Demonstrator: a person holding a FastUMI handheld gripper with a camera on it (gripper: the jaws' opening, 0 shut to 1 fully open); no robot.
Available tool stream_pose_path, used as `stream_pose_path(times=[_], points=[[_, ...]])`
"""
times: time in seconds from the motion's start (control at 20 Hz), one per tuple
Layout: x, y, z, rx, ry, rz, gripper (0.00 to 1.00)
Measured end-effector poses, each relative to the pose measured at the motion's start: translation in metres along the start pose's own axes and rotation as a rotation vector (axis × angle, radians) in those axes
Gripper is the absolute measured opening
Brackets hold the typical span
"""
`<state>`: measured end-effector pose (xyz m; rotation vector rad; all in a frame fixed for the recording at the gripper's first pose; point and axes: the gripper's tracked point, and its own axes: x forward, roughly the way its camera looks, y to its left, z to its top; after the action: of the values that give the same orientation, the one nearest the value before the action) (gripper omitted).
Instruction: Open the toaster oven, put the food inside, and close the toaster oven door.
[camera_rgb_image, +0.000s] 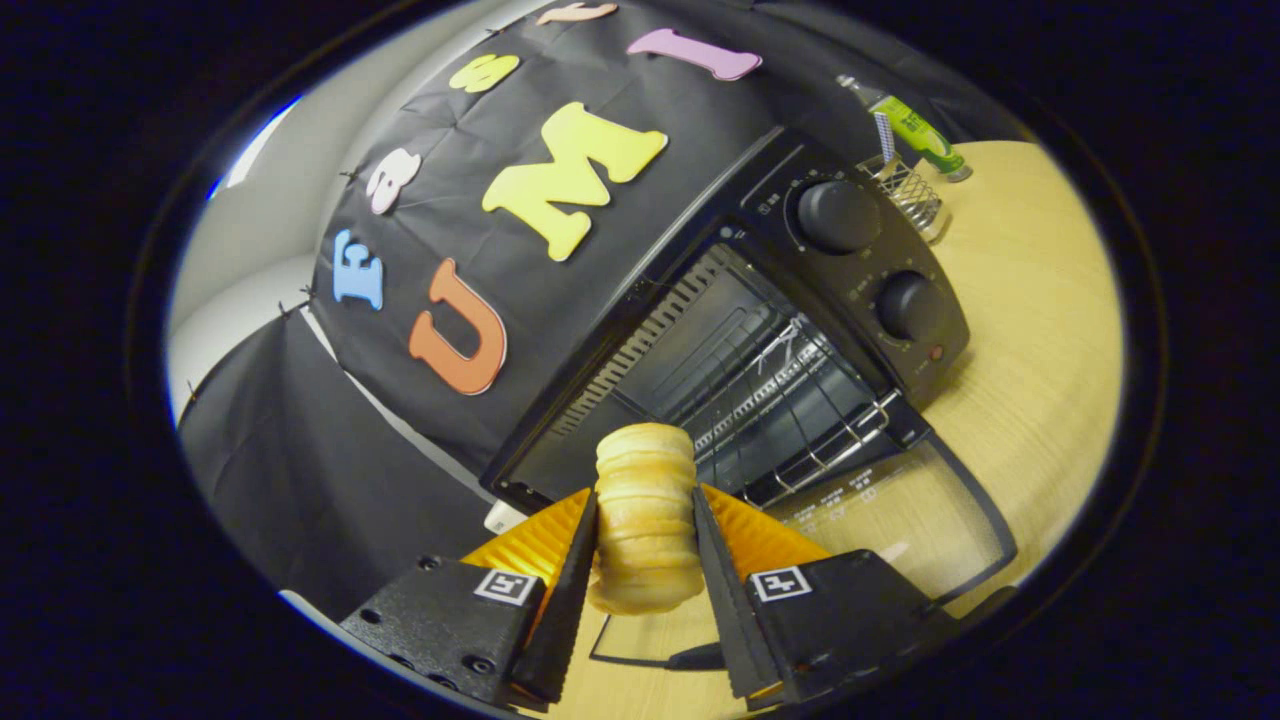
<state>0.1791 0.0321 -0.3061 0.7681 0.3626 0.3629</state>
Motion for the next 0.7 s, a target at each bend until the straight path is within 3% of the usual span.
stream_pose_path(times=[0.3,0.45,0.6,0.7], points=[[0.042,-0.015,0.048,0.124,-0.109,-0.010,0.65],[0.055,-0.019,0.051,0.168,-0.111,-0.007,0.66],[0.058,-0.016,0.048,0.108,-0.088,-0.015,0.66],[0.058,-0.015,0.042,0.048,-0.066,-0.040,0.76]])
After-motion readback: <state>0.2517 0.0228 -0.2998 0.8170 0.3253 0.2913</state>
